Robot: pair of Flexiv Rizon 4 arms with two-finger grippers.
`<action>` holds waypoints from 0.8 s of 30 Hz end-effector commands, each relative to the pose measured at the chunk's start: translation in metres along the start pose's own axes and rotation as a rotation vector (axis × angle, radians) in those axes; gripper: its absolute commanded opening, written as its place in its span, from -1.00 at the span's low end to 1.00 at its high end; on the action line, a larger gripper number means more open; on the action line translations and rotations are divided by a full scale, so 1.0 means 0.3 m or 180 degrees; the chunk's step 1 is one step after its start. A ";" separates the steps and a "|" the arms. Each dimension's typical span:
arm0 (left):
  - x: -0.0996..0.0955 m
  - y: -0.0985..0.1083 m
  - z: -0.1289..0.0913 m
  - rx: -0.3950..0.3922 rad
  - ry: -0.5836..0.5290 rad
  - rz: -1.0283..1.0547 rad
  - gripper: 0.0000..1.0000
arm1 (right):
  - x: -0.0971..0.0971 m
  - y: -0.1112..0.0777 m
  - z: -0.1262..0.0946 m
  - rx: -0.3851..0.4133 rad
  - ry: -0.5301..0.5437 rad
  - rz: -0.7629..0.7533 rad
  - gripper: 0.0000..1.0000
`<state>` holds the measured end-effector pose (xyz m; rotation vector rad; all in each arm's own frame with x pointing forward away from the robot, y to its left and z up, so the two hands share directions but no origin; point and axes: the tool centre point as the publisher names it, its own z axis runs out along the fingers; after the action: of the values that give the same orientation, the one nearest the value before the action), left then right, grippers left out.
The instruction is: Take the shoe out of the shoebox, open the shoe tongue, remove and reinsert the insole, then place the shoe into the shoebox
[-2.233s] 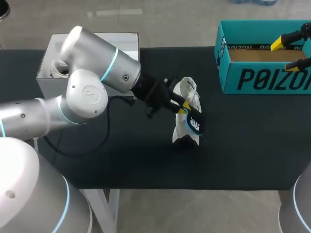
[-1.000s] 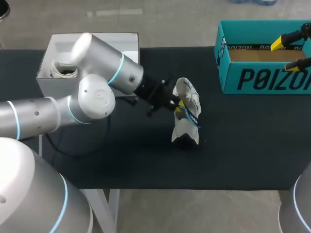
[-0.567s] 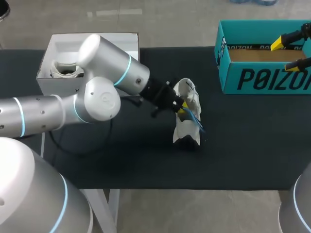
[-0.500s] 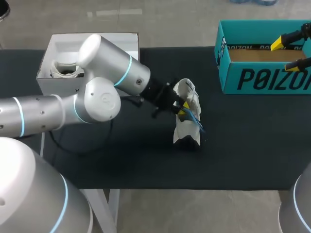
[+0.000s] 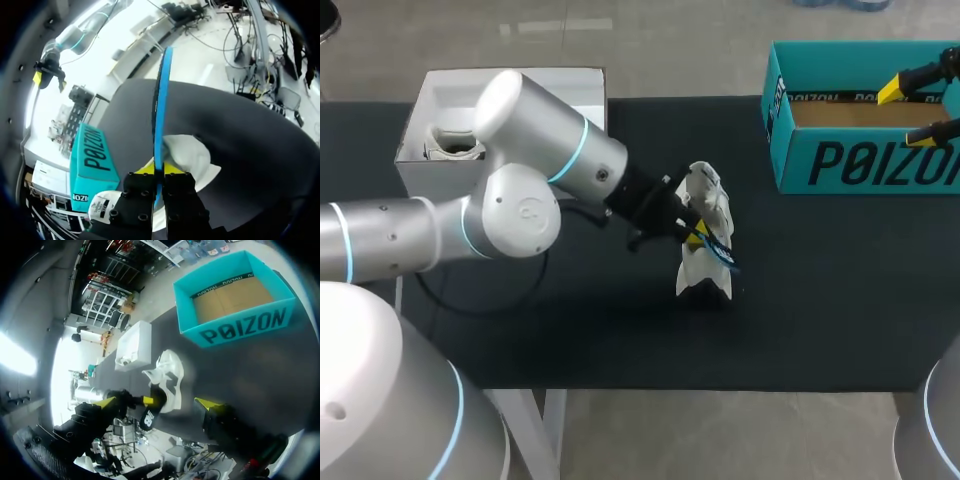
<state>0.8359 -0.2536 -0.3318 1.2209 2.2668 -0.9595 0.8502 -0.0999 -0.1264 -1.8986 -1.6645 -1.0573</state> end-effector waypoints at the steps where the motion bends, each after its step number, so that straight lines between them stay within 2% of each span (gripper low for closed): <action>1: -0.016 0.039 0.027 -0.0020 0.0012 -0.0026 -1.00 | 0.000 -0.003 0.001 -0.0006 -0.0012 0.0007 1.00; 8: -0.026 0.078 0.042 -0.0162 0.0034 -0.0008 -1.00 | 0.000 -0.003 0.001 -0.0006 -0.0012 0.0007 1.00; 12: -0.024 0.105 0.049 -0.0327 0.0049 -0.0006 -1.00 | 0.000 -0.003 0.001 -0.0006 -0.0012 0.0007 1.00; 18: -0.020 0.110 0.043 -0.0346 -0.0010 -0.0065 -1.00 | 0.000 -0.003 0.001 -0.0006 -0.0012 0.0007 1.00; 24: -0.011 0.107 0.018 -0.0558 -0.0269 0.0040 -1.00 | 0.000 -0.003 0.001 -0.0006 -0.0012 0.0007 1.00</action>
<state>0.8746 -0.2509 -0.3416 1.1265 2.2478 -0.7830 0.8502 -0.0999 -0.1265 -1.8986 -1.6643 -1.0576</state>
